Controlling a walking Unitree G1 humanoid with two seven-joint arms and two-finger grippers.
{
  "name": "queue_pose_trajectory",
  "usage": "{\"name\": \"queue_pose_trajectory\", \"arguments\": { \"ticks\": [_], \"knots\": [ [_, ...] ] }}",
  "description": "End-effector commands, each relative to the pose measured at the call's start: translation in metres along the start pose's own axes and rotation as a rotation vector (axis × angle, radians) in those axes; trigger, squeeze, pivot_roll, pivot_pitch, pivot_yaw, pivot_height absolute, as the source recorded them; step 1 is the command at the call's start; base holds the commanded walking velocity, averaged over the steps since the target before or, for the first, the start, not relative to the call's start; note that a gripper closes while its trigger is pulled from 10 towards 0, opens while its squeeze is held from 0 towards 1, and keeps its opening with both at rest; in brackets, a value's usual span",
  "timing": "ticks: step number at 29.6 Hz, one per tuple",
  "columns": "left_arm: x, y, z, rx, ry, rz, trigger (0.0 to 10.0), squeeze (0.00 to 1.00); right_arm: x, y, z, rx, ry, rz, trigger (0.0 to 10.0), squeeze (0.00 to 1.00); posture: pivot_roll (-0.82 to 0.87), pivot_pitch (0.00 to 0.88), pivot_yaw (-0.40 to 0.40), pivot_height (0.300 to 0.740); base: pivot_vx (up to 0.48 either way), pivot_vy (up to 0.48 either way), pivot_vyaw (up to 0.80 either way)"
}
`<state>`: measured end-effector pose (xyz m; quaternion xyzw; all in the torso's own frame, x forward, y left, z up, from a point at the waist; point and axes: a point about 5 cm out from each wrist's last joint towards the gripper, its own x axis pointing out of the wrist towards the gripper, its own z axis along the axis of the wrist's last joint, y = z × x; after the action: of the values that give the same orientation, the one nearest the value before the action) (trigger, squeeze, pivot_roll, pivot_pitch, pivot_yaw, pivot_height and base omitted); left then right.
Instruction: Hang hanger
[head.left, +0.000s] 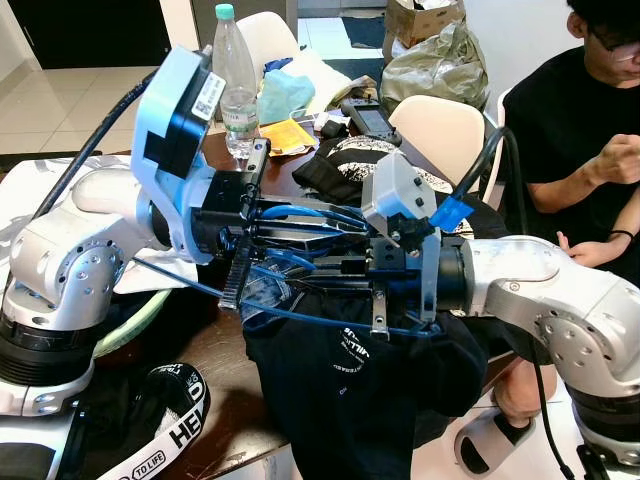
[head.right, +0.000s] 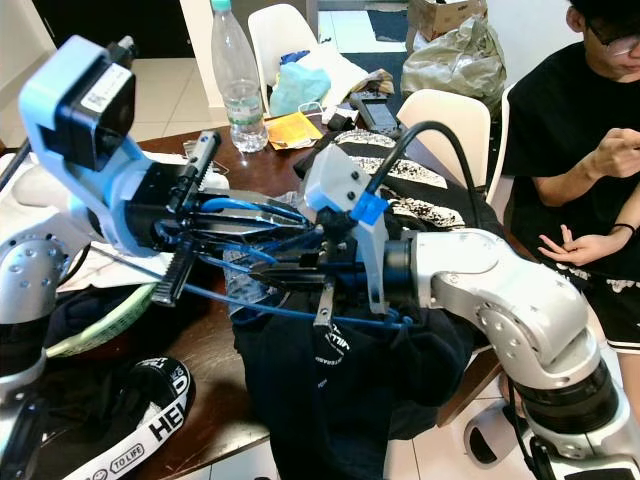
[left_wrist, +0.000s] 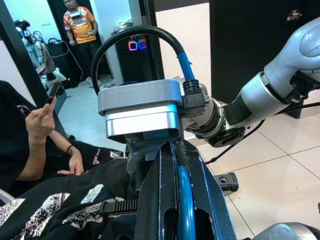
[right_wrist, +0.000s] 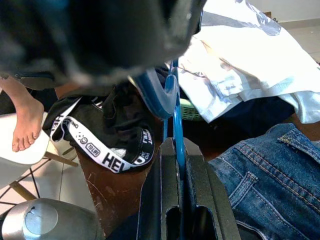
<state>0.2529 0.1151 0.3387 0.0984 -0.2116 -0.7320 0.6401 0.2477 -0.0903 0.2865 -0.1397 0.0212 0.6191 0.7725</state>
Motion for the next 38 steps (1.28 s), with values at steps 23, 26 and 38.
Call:
{"name": "queue_pose_trajectory", "arguments": {
  "ticks": [23,26,38],
  "knots": [
    [-0.074,0.005,-0.003,-0.043,0.133,0.348,10.0,1.00,-0.064,-0.051,-0.035,0.045,0.167,-0.398,0.0,0.00,0.08,0.149,0.017,0.740,0.000,0.000,0.00],
    [-0.085,0.002,0.001,-0.041,0.166,0.382,10.0,1.00,-0.075,-0.051,-0.031,0.027,0.142,-0.396,0.0,0.00,0.08,0.148,0.016,0.740,0.000,0.000,0.00],
    [-0.145,0.028,0.025,0.204,0.133,1.203,10.0,0.00,-0.101,-0.083,-0.010,0.070,-0.261,-0.728,10.0,0.00,0.10,0.149,0.011,0.740,0.000,0.000,0.00]
  ]
}}
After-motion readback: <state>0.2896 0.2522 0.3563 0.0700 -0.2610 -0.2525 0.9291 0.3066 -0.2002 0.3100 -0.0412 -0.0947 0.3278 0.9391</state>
